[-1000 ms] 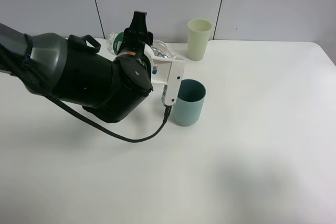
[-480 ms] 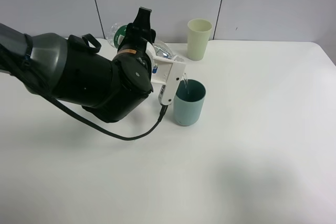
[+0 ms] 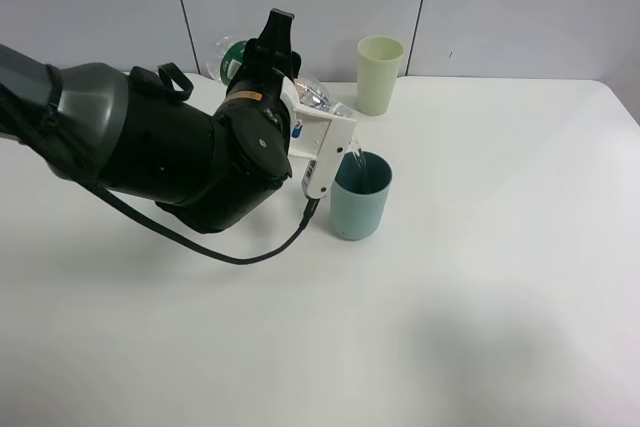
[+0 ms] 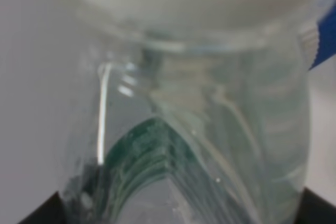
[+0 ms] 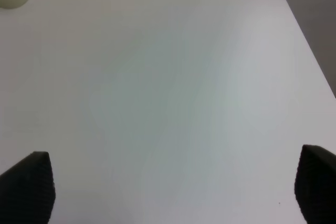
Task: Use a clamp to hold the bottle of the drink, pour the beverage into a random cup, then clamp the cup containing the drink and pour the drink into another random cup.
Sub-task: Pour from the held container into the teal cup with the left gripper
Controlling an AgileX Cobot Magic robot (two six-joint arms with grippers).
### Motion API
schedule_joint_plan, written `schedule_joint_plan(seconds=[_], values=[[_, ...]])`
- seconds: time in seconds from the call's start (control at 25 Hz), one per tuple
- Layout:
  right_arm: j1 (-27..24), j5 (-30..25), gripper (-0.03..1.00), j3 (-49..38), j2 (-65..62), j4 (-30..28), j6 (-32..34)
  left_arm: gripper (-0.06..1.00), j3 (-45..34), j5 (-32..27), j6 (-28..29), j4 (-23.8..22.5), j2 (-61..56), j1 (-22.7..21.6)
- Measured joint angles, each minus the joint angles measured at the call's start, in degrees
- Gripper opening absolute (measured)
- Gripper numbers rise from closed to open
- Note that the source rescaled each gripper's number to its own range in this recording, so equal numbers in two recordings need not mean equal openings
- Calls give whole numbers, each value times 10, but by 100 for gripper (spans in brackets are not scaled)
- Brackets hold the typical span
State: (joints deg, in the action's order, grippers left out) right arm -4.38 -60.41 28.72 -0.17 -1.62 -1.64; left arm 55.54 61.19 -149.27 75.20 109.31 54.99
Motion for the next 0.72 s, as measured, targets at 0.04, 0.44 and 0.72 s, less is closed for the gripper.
schedule_joint_plan(seconds=[0.04,0.44,0.72], values=[[0,0,70,0,0,0,0,4,0,0,0,-1,0,0],[0,0,70,0,0,0,0,4,0,29,-3,-4,0,0],[0,0,70,0,0,0,0,4,0,35,-11,-6,0,0]])
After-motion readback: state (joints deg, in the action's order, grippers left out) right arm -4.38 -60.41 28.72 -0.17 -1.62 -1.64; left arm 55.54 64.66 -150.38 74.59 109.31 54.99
